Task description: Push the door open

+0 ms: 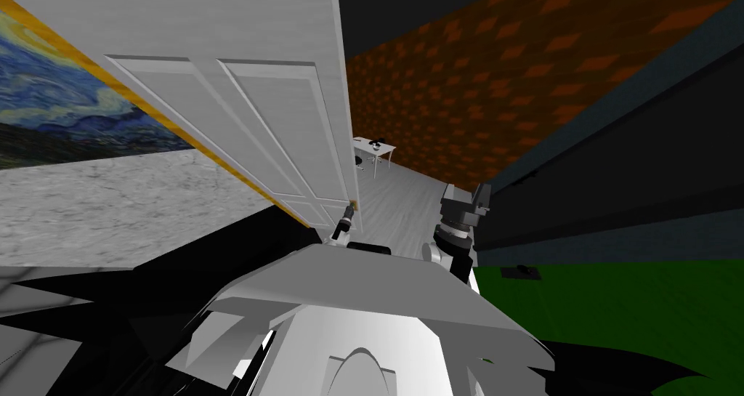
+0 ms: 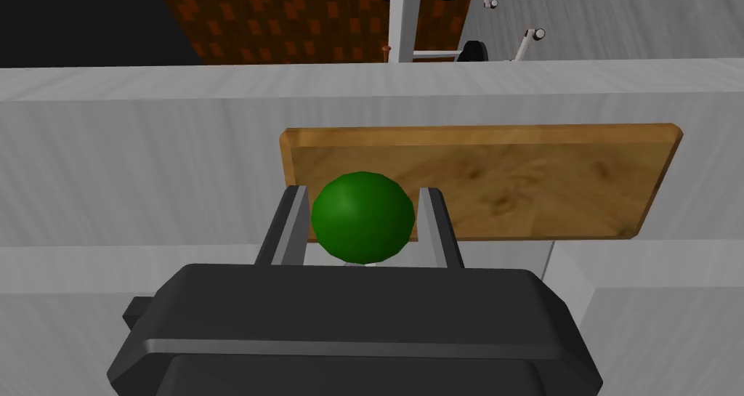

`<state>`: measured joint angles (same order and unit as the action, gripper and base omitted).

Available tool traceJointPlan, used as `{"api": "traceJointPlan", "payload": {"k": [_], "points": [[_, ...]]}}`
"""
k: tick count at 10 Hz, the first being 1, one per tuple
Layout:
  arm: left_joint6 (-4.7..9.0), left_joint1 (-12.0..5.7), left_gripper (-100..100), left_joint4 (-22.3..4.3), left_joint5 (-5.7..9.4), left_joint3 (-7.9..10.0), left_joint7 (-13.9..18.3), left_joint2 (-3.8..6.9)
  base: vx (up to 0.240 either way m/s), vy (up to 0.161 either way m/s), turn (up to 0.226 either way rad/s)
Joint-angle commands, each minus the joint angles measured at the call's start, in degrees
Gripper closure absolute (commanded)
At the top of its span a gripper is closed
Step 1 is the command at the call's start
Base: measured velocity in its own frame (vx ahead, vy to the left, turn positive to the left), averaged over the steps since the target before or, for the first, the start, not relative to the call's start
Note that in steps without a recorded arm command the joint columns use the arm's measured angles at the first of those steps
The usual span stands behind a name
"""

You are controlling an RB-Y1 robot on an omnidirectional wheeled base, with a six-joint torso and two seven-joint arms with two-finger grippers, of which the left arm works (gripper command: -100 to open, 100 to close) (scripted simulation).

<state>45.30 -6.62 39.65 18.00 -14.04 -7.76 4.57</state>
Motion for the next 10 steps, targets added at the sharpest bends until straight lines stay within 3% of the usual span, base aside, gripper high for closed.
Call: {"api": "traceJointPlan", "payload": {"k": [1,6,10], "points": [[0.59,-0.23,100,-0.6,0.65,1.68,-0.4,0.72,0.201,-0.081,0.065],[0.68,-0.50,100,-1.1,1.64,4.15,-0.9,1.08,0.167,-0.068,0.050],[0.82,-0.86,100,-1.7,2.97,7.46,-1.7,1.29,0.179,-0.081,0.064]]}}
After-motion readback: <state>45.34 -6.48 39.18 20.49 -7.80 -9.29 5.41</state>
